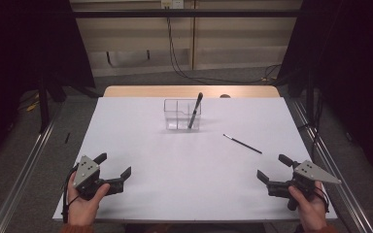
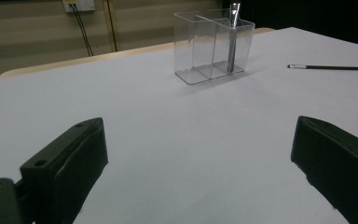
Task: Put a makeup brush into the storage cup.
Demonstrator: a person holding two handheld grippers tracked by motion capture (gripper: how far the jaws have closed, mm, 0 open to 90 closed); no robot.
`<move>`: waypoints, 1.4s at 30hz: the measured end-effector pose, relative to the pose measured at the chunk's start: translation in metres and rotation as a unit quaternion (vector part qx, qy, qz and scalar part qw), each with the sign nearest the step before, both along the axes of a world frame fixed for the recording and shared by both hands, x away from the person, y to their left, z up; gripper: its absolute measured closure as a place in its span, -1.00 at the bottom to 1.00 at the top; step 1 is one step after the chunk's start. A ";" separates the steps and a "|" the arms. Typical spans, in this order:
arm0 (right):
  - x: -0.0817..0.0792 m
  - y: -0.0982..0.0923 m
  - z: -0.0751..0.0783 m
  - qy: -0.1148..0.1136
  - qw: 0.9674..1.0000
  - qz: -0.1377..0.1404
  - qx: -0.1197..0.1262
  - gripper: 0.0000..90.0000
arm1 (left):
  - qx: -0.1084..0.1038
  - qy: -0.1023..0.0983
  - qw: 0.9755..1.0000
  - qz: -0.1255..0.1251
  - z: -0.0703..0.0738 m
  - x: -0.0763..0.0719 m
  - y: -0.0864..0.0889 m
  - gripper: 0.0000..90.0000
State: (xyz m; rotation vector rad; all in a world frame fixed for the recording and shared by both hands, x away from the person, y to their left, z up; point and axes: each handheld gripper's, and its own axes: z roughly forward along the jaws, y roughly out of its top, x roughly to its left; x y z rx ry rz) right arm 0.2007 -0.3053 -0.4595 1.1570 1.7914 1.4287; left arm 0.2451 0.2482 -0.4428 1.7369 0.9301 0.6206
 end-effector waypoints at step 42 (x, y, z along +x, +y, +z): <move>0.059 0.009 0.025 -0.019 1.000 0.015 -0.012 -1.00 | -0.010 -0.008 1.000 -0.002 0.001 -0.007 0.004 -0.93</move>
